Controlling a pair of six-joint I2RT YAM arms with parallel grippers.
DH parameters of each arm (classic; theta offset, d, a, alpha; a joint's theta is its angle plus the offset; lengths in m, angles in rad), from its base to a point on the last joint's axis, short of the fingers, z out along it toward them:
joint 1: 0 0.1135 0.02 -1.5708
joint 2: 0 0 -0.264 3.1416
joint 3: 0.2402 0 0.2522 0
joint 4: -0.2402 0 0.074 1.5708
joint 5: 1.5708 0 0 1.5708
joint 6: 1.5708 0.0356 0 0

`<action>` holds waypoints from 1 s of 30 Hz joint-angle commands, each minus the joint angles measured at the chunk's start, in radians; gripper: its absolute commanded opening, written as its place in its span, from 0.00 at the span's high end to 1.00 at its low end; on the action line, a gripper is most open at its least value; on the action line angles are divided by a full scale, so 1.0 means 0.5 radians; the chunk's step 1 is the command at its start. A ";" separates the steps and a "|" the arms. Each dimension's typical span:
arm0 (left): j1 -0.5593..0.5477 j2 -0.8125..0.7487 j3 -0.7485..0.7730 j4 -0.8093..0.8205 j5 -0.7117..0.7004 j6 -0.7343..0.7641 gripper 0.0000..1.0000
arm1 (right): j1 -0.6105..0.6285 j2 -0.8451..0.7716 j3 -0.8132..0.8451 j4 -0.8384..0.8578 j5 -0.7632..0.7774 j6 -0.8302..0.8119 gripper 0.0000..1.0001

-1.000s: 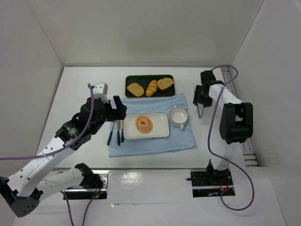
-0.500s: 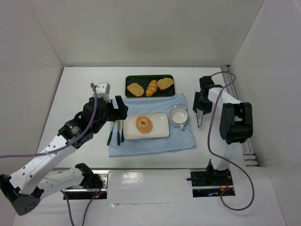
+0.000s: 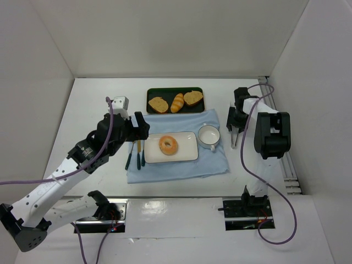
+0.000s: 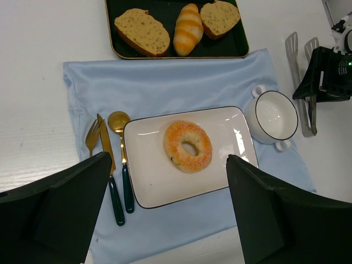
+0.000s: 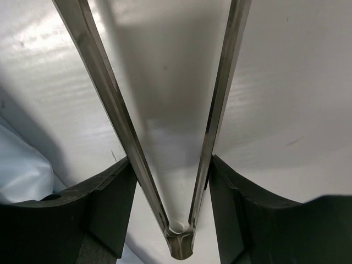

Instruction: Place the bread

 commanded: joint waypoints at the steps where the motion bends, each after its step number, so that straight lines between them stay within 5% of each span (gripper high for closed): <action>1: 0.011 -0.037 0.074 0.045 -0.005 0.026 0.01 | -0.021 0.066 0.142 -0.066 0.028 -0.048 0.40; 10: 0.011 -0.037 0.074 0.026 -0.005 0.026 0.01 | -0.021 0.027 0.222 -0.109 0.006 -0.069 0.30; 14: 0.011 -0.018 0.074 0.026 -0.005 0.026 0.01 | -0.003 -0.026 0.203 -0.130 0.028 -0.069 0.20; 15: 0.011 -0.018 0.074 0.026 -0.005 0.026 0.01 | -0.003 -0.074 0.203 -0.152 0.055 -0.069 0.08; 17: 0.011 0.000 0.074 0.045 -0.005 0.026 0.01 | -0.003 -0.105 0.203 -0.152 0.083 -0.069 0.00; 30: 0.011 0.037 0.114 0.063 -0.005 0.066 0.01 | 0.135 -0.357 0.632 -0.216 0.393 0.007 0.00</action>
